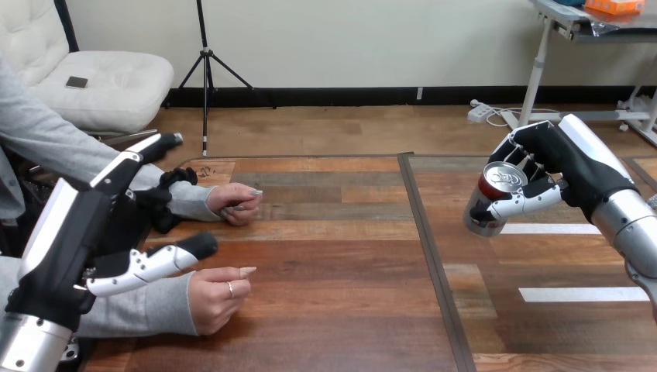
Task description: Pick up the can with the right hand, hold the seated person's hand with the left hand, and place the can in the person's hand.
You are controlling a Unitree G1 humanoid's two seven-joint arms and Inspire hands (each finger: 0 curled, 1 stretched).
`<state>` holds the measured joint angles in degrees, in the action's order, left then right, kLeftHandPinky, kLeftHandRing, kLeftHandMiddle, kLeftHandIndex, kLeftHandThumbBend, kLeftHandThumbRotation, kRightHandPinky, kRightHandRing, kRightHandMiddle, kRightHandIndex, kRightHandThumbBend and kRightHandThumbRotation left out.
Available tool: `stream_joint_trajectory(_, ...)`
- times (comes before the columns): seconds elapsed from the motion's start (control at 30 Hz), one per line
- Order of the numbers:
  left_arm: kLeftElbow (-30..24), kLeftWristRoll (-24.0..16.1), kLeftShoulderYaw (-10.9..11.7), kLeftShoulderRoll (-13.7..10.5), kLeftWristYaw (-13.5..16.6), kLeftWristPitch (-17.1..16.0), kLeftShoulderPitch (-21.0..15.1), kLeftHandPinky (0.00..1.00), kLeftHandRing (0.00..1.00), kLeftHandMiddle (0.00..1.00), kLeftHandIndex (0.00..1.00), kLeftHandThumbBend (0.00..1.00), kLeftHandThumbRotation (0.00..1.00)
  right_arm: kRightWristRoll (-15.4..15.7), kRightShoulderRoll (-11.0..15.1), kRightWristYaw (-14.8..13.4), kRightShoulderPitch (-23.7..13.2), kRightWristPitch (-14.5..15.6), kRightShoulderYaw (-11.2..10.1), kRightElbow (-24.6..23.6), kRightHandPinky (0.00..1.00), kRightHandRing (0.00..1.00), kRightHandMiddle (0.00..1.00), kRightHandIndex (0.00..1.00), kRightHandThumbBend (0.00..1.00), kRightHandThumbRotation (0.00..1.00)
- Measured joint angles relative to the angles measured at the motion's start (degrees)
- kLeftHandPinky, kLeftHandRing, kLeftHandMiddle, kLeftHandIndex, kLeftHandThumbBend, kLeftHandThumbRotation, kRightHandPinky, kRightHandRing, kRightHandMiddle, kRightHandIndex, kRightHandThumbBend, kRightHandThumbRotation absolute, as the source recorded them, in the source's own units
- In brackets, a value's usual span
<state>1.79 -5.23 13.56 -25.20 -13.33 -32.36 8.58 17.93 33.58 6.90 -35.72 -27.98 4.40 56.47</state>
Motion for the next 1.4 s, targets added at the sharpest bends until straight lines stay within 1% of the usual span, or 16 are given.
stream_joint_trajectory(0.07, -0.4, -2.3, 0.0, -0.6, 0.2, 0.6, 0.0, 0.71, 0.95, 0.97, 0.93, 1.0, 0.54, 0.0, 0.0, 0.0, 0.0, -0.2, 0.0, 0.0, 0.29, 0.33, 0.38, 0.4, 0.9, 0.0)
stream_joint_trajectory(0.2, -1.2, -6.8, 0.1, -1.8, 0.7, 1.9, 0.0, 0.66, 0.9, 0.95, 0.91, 1.0, 0.53, 0.0, -0.1, 0.0, 0.0, -0.4, 0.0, 0.0, 0.29, 0.33, 0.38, 0.4, 0.9, 0.0)
stream_joint_trajectory(0.33, -1.9, -11.6, 0.1, -2.9, 1.8, 3.0, 0.0, 0.63, 0.87, 0.92, 0.9, 1.0, 0.51, 0.0, -0.1, 0.0, 0.0, -0.4, 0.0, 0.0, 0.29, 0.33, 0.39, 0.4, 0.89, 0.0)
stream_joint_trajectory(0.5, -2.0, -15.2, 0.1, -3.8, 2.9, 3.5, 0.0, 0.63, 0.86, 0.91, 0.89, 1.0, 0.48, 0.0, -0.2, 0.0, 0.0, -0.4, 0.0, 0.0, 0.3, 0.34, 0.39, 0.4, 0.89, 0.0)
stream_joint_trajectory(0.6, -2.0, -18.0, 0.1, -4.2, 4.0, 3.5, 0.0, 0.64, 0.85, 0.9, 0.88, 1.0, 0.47, 0.0, -0.2, 0.0, 0.0, -0.5, 0.0, 0.0, 0.29, 0.34, 0.39, 0.4, 0.89, 0.0)
stream_joint_trajectory(0.77, -2.0, -22.1, -0.1, -5.1, 5.4, 3.5, 0.0, 0.65, 0.84, 0.88, 0.87, 1.0, 0.46, 0.0, -0.2, 0.0, 0.0, -0.7, 0.0, 0.0, 0.29, 0.33, 0.38, 0.4, 0.88, 0.0)
stream_joint_trajectory(0.93, -2.0, -24.3, -0.4, -5.9, 5.8, 3.6, 0.0, 0.65, 0.83, 0.87, 0.86, 1.0, 0.44, 0.0, -0.2, 0.0, 0.0, -0.7, 0.0, 0.0, 0.29, 0.33, 0.38, 0.4, 0.88, 0.0)
stream_joint_trajectory(1.07, -2.0, -25.3, -0.8, -6.3, 6.0, 3.8, 0.0, 0.65, 0.83, 0.87, 0.85, 1.0, 0.44, 0.0, -0.2, 0.0, 0.0, -0.7, 0.0, 0.0, 0.28, 0.32, 0.38, 0.4, 0.89, 0.0)
stream_joint_trajectory(1.4, -1.8, -28.9, -2.3, -7.2, 7.1, 4.1, -0.4, 0.64, 0.81, 0.85, 0.83, 1.0, 0.48, 0.0, -0.2, 0.1, 0.0, -0.7, 0.0, 0.0, 0.27, 0.31, 0.36, 0.4, 0.89, 0.0)
